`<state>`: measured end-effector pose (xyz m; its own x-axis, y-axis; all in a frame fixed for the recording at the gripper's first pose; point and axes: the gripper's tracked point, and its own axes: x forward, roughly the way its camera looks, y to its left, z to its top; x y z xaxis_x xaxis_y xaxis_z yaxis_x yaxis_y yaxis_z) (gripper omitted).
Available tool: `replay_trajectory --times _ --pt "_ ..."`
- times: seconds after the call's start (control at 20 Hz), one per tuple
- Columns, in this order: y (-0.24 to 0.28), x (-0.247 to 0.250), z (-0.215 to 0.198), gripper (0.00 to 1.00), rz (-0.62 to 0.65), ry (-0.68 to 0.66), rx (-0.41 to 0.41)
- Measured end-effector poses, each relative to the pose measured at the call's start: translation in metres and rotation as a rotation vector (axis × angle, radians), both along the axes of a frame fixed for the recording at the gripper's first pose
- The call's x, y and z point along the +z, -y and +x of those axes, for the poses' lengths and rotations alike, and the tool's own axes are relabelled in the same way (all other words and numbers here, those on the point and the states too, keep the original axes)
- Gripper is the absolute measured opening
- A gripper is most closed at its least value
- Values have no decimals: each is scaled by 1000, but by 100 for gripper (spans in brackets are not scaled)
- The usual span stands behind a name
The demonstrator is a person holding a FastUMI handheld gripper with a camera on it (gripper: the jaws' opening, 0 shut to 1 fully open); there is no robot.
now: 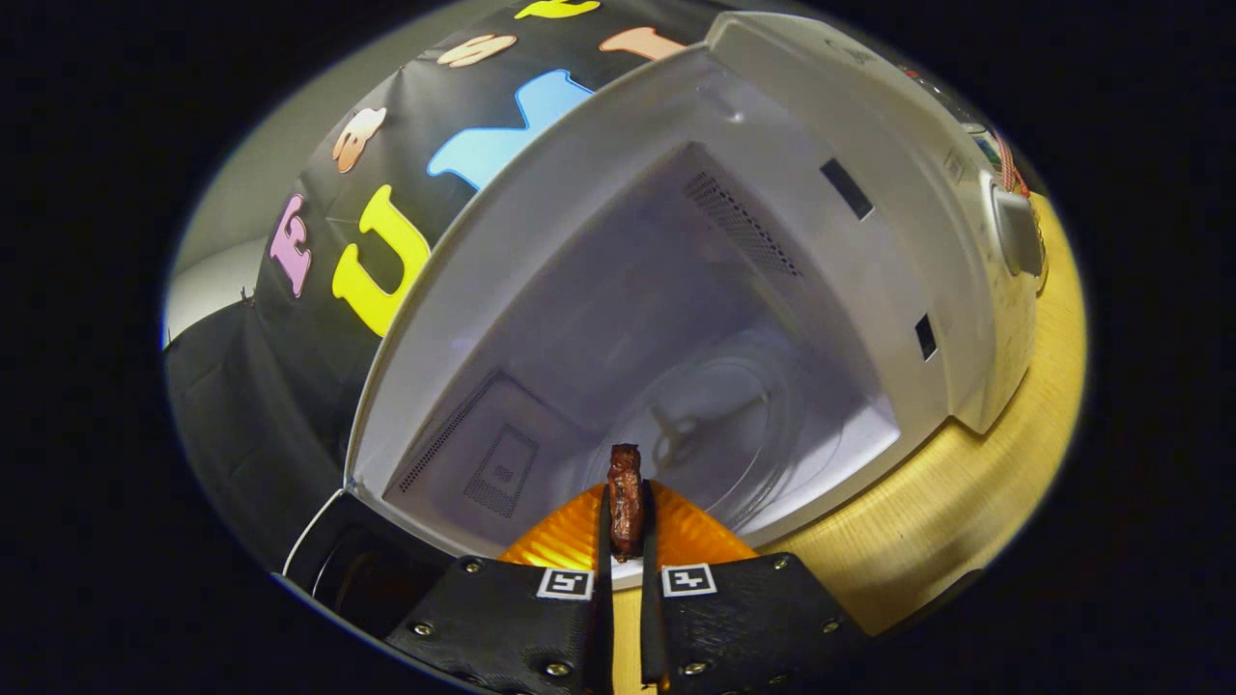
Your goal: Open the microwave, put the food inside, and close the microwave door.
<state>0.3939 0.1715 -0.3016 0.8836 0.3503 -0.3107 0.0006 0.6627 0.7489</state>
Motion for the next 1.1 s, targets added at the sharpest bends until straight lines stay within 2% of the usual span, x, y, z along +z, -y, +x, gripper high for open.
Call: replay_trajectory --times 0.15,0.25,0.3,0.45,0.65,0.85,1.1 --pt "2 -5 11 11 -53 9 -2" --pt "10 -15 18 20 -163 1 -14" --pt "14 -19 21 29 -228 3 -12" --pt "18 -23 20 99 -375 28 4" --pt "34 -17 21 98 -664 114 -8" --pt "31 -11 21 99 -946 208 66" --pt "40 -9 22 98 -974 184 43"
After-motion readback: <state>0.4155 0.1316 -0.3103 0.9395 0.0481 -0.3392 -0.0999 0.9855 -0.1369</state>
